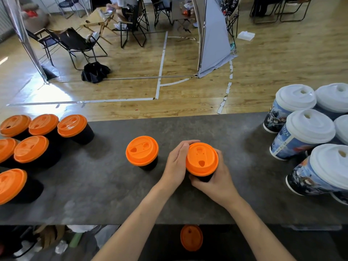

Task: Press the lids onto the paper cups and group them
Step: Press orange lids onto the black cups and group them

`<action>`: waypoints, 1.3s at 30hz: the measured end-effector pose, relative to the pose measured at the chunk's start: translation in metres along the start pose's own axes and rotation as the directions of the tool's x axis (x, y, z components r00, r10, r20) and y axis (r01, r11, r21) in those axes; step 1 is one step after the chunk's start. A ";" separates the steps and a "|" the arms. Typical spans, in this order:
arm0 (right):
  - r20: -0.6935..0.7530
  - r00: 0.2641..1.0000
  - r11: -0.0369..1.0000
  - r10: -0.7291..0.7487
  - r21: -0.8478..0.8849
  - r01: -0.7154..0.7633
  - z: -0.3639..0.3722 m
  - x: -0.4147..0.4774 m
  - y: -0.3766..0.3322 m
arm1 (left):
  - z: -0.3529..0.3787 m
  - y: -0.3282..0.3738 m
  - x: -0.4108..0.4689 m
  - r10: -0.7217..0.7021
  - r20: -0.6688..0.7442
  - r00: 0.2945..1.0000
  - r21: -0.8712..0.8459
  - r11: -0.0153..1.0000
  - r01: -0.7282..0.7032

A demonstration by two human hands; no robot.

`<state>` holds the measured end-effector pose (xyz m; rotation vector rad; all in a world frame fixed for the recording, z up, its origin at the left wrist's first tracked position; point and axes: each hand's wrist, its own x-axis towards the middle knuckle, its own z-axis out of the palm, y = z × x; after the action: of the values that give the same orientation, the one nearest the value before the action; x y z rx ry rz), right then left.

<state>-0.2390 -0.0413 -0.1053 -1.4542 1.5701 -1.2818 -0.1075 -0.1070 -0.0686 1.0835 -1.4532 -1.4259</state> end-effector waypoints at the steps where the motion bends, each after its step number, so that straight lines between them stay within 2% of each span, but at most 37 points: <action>1: -0.003 1.000 1.000 0.006 0.007 -0.006 0.000 0.000 -0.001 | 0.001 -0.001 -0.001 -0.010 -0.002 1.000 -0.006 1.000 0.010; 8: -0.018 1.000 1.000 0.015 0.014 -0.015 0.000 0.002 -0.004 | 0.009 -0.014 -0.012 0.020 -0.119 0.993 -0.014 1.000 -0.022; 15: 0.003 0.999 0.999 0.041 0.013 -0.041 0.000 0.001 0.002 | 0.007 0.002 0.002 -0.066 0.026 0.997 -0.003 0.998 0.067; 21: -0.005 0.999 0.999 0.035 -0.042 -0.035 0.001 0.001 -0.006 | 0.011 -0.017 -0.011 -0.051 -0.194 0.980 -0.026 0.999 0.046; 23: 0.003 1.000 0.998 0.022 -0.054 -0.021 0.000 0.002 -0.005 | 0.011 -0.019 -0.014 -0.033 -0.215 0.976 -0.012 0.999 0.031; 30: 0.042 0.999 0.997 -0.013 -0.076 0.016 -0.001 0.002 -0.004 | 0.004 0.005 0.001 -0.025 -0.010 1.000 -0.004 1.000 0.025; 32: 0.022 1.000 0.998 -0.016 -0.061 0.017 -0.001 0.001 -0.007 | 0.007 0.004 -0.003 -0.027 -0.052 0.998 -0.032 0.999 0.025; 36: 0.009 0.999 0.997 0.046 -0.057 -0.046 0.000 0.000 -0.007 | 0.016 -0.009 -0.020 -0.013 -0.282 0.959 0.002 1.000 0.014; 39: 0.013 0.999 0.996 0.052 -0.077 -0.051 -0.002 0.000 -0.005 | 0.016 -0.005 -0.019 -0.038 -0.281 0.959 -0.030 0.999 0.030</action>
<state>-0.2391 -0.0404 -0.1000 -1.4570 1.6530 -1.1905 -0.1171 -0.0838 -0.0743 1.2451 -1.2147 -1.2506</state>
